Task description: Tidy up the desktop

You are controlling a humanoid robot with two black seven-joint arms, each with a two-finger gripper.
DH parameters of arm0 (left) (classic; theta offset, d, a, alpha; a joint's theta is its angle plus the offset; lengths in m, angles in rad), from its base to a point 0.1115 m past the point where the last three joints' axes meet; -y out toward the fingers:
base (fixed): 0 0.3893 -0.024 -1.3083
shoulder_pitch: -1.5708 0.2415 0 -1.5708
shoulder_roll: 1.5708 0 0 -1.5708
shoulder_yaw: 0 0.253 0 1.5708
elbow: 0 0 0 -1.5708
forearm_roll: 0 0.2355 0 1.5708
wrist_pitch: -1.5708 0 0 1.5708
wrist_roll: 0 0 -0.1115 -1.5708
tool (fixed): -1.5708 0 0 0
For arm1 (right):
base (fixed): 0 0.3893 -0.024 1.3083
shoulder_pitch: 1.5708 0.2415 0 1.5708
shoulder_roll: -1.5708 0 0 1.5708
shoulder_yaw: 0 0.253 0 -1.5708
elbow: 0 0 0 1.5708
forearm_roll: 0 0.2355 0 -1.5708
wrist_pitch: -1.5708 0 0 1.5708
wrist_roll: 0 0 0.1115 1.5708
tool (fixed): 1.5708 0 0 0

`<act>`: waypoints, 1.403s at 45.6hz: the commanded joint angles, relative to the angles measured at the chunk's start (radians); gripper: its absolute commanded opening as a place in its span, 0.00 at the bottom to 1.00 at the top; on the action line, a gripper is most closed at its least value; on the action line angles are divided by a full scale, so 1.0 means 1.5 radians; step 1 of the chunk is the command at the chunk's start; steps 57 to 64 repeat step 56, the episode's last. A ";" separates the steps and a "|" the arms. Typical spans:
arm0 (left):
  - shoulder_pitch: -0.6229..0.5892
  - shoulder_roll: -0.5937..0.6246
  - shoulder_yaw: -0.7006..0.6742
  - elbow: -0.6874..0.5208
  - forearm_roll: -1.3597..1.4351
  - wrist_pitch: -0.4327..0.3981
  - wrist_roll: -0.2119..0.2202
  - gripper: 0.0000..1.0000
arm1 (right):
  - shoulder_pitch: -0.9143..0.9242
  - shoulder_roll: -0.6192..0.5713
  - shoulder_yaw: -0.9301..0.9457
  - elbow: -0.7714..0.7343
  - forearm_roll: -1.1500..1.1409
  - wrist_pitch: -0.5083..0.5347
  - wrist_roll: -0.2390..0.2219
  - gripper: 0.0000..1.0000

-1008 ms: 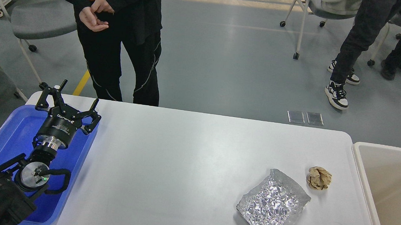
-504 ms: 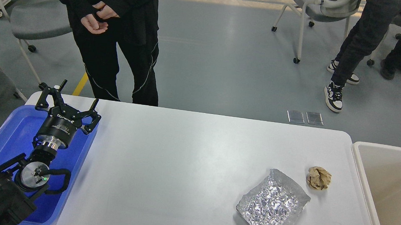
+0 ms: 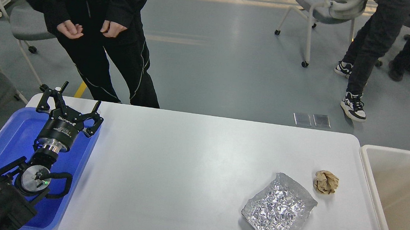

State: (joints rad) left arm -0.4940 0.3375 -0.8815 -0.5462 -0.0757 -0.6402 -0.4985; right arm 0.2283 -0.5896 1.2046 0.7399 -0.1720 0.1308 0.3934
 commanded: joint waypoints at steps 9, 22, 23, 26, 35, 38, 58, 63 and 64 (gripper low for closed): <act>0.000 0.000 0.001 0.000 0.000 -0.001 0.000 1.00 | -0.054 0.131 0.098 0.190 -0.115 -0.003 -0.019 1.00; 0.000 0.000 0.001 0.000 0.000 -0.001 0.000 1.00 | -0.055 0.229 0.096 0.180 -0.217 -0.004 0.054 1.00; 0.000 0.000 0.001 0.000 0.000 -0.001 0.000 1.00 | -0.055 0.229 0.096 0.179 -0.225 -0.004 0.062 1.00; 0.000 0.000 0.001 0.000 0.000 -0.001 0.000 1.00 | -0.055 0.230 0.093 0.179 -0.234 -0.001 0.079 1.00; 0.000 0.000 0.001 0.000 0.000 -0.001 0.000 1.00 | -0.054 0.231 0.084 0.176 -0.237 -0.007 0.083 1.00; 0.000 0.000 0.001 0.000 0.000 -0.001 0.000 1.00 | -0.050 0.231 0.070 0.169 -0.240 -0.012 0.083 1.00; 0.000 0.000 0.001 0.000 0.000 -0.001 0.000 1.00 | -0.045 0.242 0.054 0.140 -0.240 -0.027 0.083 1.00; 0.000 0.000 0.001 0.000 0.000 -0.001 0.000 1.00 | -0.045 0.242 0.054 0.140 -0.240 -0.027 0.083 1.00; 0.000 0.000 0.001 0.000 0.000 -0.001 0.000 1.00 | -0.045 0.242 0.054 0.140 -0.240 -0.027 0.083 1.00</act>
